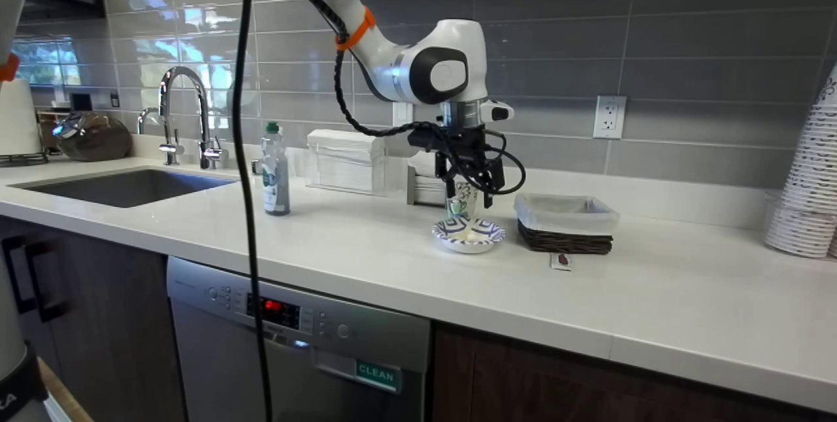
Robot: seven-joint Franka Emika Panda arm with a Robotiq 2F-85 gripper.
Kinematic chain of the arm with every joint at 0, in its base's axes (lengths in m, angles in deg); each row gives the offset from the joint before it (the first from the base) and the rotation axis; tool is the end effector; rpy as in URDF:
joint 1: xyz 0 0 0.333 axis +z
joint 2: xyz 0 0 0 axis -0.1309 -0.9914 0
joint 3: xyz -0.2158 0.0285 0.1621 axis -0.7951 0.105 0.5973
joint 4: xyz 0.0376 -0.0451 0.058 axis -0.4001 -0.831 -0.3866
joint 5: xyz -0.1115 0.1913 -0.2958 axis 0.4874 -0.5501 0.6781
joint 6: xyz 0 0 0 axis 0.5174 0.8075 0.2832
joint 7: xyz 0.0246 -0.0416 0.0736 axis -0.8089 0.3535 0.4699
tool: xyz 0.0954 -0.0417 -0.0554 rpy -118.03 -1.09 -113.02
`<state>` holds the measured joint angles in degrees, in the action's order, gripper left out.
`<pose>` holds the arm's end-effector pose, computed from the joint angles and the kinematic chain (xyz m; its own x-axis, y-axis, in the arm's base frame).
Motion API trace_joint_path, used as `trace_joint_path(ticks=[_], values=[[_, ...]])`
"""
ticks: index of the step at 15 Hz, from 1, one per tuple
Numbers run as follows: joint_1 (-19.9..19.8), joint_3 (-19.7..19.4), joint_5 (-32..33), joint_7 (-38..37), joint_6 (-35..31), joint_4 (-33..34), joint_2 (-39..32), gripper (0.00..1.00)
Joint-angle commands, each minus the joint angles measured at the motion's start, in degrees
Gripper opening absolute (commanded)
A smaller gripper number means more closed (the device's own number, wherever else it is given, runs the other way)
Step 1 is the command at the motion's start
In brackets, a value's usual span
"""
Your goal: Move the spoon from the plate to the cup
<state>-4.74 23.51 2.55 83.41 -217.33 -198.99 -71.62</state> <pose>0.5791 -0.1811 0.3053 0.9604 -0.1438 0.2388 -0.1471 -0.9891 -0.0036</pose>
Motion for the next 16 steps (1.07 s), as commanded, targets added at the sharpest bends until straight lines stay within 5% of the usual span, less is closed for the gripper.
trace_joint_path(ticks=[1,6,7,11,16], values=[[-2.4,2.2,-4.0,6.4,1.9,3.9,-3.2,1.0],[-4.4,3.7,-6.2,10.3,0.7,7.7,-6.9,0.96],[-4.7,4.1,-6.5,10.8,0.3,8.4,-7.6,0.75],[-5.8,5.7,-7.9,12.4,-0.3,10.4,-9.6,0.56],[-6.3,7.4,-8.5,13.4,-2.5,11.3,-10.9,0.54]])
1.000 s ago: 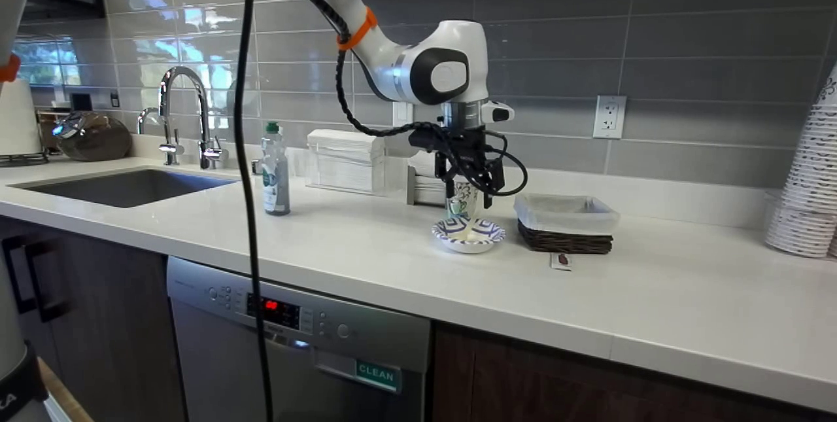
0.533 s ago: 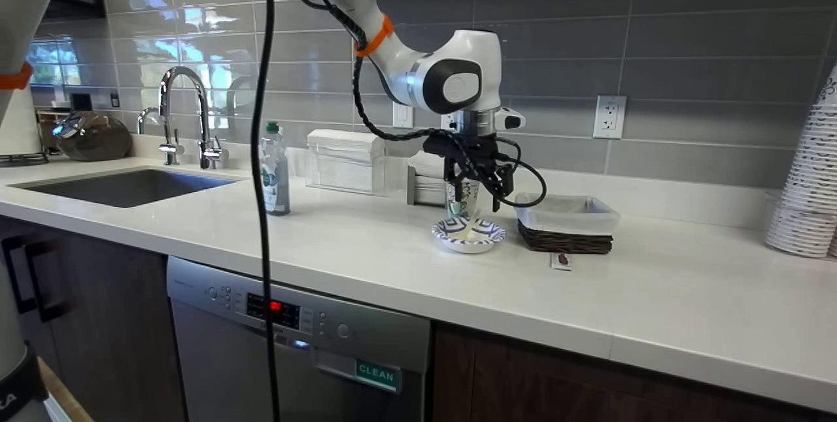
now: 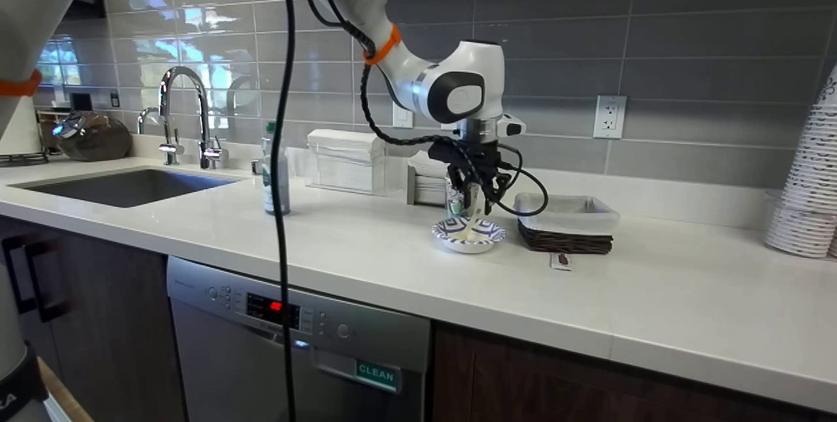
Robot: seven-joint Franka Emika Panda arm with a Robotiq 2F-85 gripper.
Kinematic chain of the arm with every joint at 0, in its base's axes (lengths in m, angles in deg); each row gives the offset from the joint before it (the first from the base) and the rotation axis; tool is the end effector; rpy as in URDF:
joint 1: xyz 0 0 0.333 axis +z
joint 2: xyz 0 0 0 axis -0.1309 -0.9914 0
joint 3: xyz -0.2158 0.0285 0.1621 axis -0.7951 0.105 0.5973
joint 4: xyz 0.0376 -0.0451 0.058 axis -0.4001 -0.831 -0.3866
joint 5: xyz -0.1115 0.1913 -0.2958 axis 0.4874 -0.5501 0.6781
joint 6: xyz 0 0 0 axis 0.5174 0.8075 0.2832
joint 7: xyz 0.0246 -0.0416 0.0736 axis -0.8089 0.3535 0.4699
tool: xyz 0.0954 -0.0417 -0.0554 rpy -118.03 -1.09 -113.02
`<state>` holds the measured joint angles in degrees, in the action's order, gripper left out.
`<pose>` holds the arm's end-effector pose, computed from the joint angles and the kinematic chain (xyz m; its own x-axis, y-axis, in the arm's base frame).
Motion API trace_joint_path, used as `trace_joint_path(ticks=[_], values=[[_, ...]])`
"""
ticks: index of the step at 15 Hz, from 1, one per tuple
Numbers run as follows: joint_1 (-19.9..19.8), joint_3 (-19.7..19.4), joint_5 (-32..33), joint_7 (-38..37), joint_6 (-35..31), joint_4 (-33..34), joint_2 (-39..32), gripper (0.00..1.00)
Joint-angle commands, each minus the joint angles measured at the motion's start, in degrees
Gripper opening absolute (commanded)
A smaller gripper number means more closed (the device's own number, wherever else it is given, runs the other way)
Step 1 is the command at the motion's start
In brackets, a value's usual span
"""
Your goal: Move the spoon from the plate to the cup
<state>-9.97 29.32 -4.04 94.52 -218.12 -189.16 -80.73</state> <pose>0.6174 -0.1894 0.2828 0.9549 -0.0462 0.2934 -0.0284 -0.9975 -0.0648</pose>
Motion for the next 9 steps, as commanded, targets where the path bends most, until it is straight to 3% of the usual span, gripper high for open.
trace_joint_path(ticks=[1,3,9], values=[[-1.1,1.7,-1.8,2.3,-2.5,1.5,-2.0,0.56],[-1.5,2.3,-2.0,2.6,-3.2,1.8,-2.6,0.55],[-2.2,3.1,-2.0,2.6,-3.4,1.9,-3.5,0.4]])
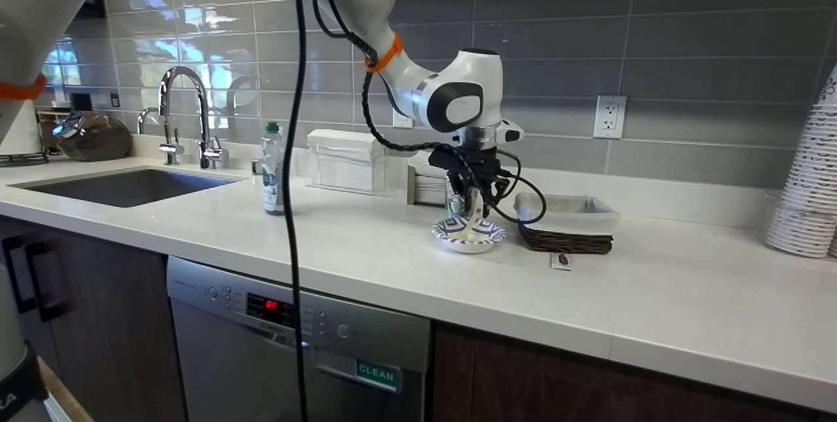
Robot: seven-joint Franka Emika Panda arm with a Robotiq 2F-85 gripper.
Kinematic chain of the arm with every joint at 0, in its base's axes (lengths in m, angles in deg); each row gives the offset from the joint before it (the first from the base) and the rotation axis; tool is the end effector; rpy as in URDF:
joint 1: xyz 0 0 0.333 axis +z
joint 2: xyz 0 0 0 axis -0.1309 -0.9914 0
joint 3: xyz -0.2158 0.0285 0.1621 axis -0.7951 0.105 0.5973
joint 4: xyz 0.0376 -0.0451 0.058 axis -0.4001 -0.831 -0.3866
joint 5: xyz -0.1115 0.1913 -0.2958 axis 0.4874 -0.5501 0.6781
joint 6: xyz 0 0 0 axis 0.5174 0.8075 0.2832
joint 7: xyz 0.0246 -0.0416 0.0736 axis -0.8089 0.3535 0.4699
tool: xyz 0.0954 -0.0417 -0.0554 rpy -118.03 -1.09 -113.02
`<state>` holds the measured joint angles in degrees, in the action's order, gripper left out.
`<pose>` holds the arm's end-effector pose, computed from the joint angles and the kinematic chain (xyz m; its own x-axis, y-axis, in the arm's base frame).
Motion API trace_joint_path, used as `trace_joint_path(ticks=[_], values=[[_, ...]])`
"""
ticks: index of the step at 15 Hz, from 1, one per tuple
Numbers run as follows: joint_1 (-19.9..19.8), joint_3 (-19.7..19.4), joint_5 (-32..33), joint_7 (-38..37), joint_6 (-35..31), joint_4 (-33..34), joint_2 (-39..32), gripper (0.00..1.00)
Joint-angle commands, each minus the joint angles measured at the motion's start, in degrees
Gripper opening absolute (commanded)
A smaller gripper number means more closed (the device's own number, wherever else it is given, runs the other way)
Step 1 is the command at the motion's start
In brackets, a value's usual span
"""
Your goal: Move the spoon from the plate to the cup
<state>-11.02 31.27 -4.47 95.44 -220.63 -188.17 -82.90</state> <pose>0.6252 -0.1846 0.2711 0.9472 -0.0347 0.3189 -0.0131 -0.9975 -0.0698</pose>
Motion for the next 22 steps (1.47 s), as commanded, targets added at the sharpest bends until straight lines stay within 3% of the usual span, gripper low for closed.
trace_joint_path(ticks=[1,2,3,4,5,6,14,22], values=[[-1.3,1.3,-1.6,1.8,-0.9,0.8,-1.2,0.35],[-1.4,1.3,-1.6,1.8,-0.8,0.8,-1.1,0.31],[-1.5,1.4,-1.6,1.9,-0.9,0.6,-0.9,0.15],[-1.6,1.5,-1.7,2.0,-0.9,0.4,-0.8,0.07],[-1.6,1.6,-1.7,2.1,-1.0,0.3,-0.6,0.07],[-1.8,1.7,-1.8,2.4,-1.0,0.1,-0.3,0.0],[-2.6,2.2,-3.4,3.7,-1.5,-1.9,2.5,0.03],[-0.8,-1.2,-1.7,-0.5,-9.5,-9.5,11.4,0.03]])
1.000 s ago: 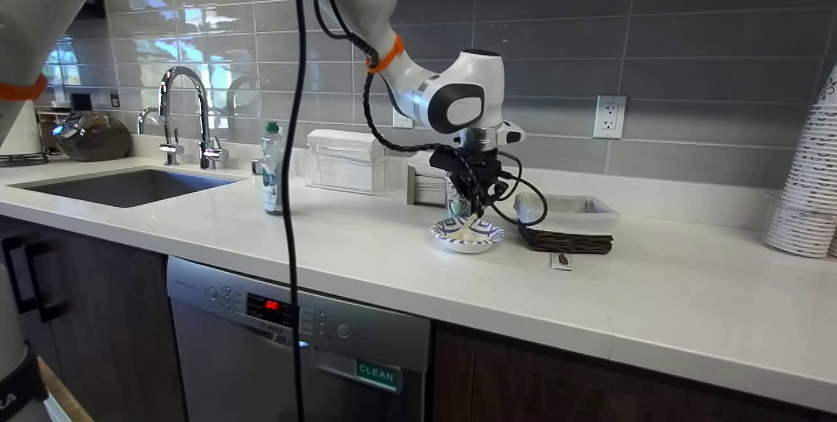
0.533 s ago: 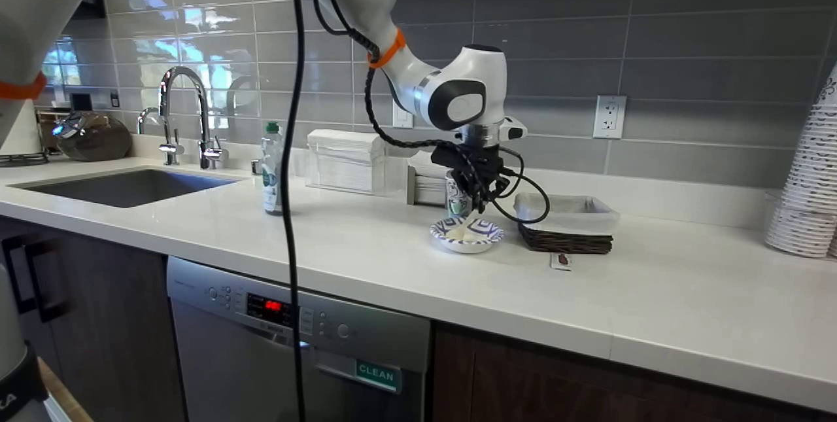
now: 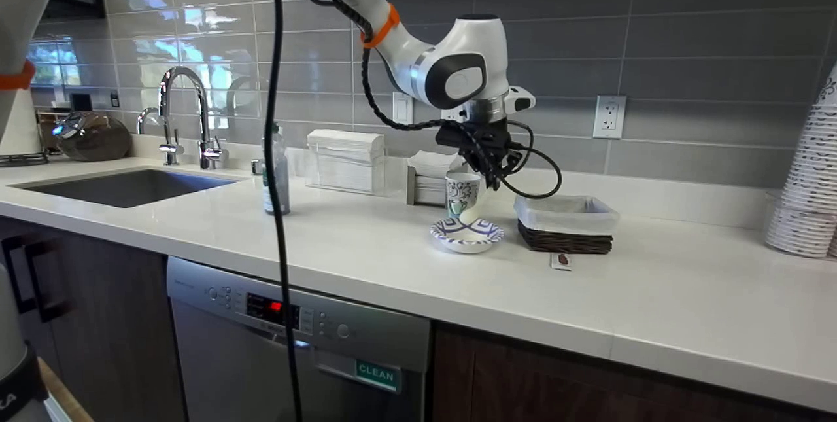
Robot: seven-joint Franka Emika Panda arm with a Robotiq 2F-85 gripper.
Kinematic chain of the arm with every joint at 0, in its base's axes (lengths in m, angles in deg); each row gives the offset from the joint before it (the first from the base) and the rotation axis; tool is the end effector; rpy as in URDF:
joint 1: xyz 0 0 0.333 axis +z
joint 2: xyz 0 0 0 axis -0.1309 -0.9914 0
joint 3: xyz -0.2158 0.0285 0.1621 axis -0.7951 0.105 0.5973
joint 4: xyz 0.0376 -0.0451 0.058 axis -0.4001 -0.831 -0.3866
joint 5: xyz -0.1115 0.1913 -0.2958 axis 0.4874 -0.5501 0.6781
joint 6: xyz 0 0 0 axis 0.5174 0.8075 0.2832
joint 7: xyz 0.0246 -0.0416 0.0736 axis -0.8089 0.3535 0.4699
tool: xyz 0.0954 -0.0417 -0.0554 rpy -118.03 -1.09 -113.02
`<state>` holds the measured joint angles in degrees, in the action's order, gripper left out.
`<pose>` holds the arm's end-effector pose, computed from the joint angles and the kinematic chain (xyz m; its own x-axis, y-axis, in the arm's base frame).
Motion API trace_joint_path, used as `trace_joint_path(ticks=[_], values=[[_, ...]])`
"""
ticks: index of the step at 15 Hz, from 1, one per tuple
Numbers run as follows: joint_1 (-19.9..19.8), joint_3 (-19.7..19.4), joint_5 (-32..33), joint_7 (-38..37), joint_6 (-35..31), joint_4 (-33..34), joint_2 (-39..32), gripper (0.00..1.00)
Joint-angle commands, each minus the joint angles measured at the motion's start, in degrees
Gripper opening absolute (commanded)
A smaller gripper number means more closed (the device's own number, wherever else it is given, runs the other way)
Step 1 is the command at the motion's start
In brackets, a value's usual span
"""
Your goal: Move the spoon from the plate to the cup
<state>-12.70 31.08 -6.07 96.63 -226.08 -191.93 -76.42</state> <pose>0.6134 -0.2068 0.3259 0.8937 -0.0620 0.4444 -0.0560 -0.9981 -0.0266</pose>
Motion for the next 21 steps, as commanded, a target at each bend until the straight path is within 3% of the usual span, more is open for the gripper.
trace_joint_path(ticks=[1,4,10,17,21], values=[[1.3,-1.6,0.6,-2.3,-5.9,-7.1,6.3,0.03],[2.4,-2.8,1.2,-5.0,-10.5,-11.0,10.3,0.03],[3.6,-0.4,-4.0,-12.3,-20.2,-14.9,12.8,0.03],[12.3,-10.0,1.5,-33.6,-28.9,-14.8,11.3,0.03],[16.1,-12.7,0.1,-38.5,-31.7,-13.6,9.8,0.03]])
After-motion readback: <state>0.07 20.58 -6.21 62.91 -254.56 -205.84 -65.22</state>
